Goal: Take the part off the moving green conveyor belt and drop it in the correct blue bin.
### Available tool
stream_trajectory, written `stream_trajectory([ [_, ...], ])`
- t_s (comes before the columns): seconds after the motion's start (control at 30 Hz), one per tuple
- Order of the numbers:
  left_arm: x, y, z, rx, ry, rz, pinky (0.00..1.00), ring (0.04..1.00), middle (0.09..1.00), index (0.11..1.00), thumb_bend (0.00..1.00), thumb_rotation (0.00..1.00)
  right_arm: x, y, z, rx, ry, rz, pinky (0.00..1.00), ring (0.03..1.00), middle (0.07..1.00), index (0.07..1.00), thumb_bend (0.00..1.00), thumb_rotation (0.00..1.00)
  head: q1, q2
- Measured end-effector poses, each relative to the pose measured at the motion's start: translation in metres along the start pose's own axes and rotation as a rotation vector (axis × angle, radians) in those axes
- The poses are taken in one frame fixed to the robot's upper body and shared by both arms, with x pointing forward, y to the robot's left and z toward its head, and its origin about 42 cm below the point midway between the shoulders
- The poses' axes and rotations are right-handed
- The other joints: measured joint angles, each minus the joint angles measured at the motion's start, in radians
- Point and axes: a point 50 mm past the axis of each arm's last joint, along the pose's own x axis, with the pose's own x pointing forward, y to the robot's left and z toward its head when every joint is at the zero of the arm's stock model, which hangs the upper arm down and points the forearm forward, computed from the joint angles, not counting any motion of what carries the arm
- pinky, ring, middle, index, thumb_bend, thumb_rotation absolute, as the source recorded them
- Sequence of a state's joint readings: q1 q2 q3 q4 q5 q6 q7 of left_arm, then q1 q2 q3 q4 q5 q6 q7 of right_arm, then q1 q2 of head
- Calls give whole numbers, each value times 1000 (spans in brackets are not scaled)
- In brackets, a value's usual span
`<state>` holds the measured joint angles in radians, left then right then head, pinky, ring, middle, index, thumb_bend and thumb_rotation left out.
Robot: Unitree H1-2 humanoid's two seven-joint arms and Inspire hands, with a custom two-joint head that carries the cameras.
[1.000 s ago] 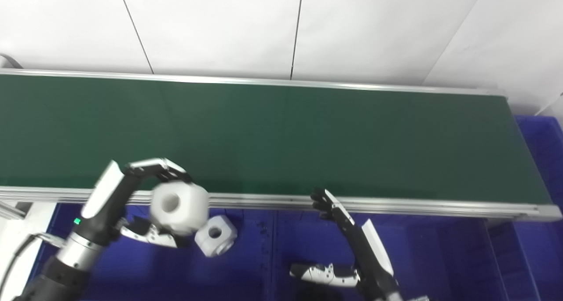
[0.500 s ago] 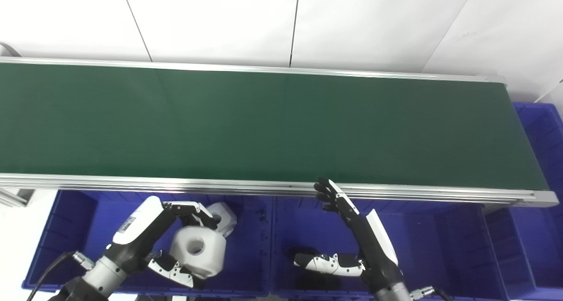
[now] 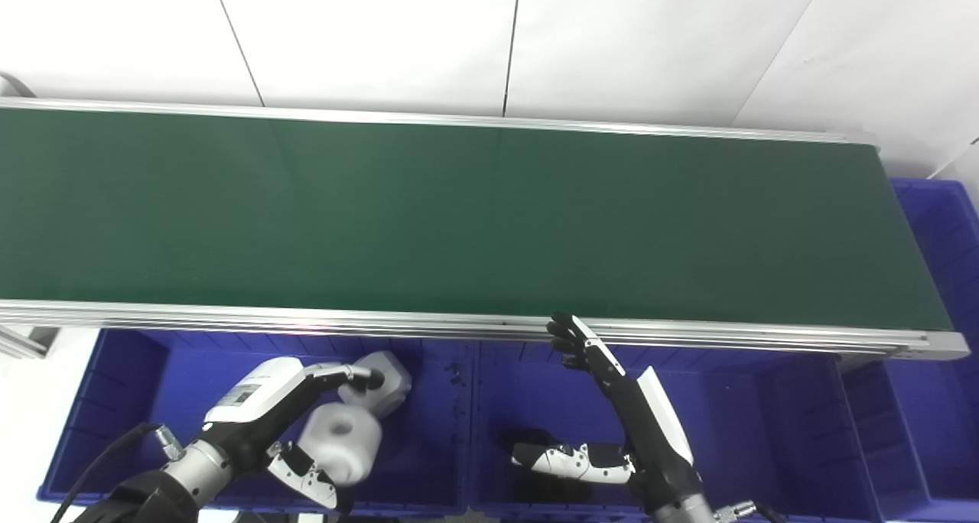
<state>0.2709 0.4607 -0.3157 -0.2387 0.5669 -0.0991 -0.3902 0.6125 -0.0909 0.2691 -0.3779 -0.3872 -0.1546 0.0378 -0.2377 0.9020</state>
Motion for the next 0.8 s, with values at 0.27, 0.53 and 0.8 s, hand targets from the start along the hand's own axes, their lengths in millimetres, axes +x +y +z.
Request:
stream_trajectory([
  [0.27, 6, -9, 20, -424, -276, 137, 978, 999, 1000, 1000, 812, 384, -2, -1, -3, -31, 26, 27, 796, 867, 904, 947, 855, 336, -17, -21],
  [0.53, 9, -20, 18, -554, -367, 206, 956, 999, 1000, 1000, 855, 429, -5, -2, -4, -32, 40, 23, 815, 882, 917, 953, 856, 301, -15, -34],
  [0.8, 5, -24, 16, -590, -365, 205, 967, 1000, 1000, 1000, 853, 398, -5, -2, -5, -26, 48, 26, 810, 884, 919, 950, 851, 295, -14, -35],
])
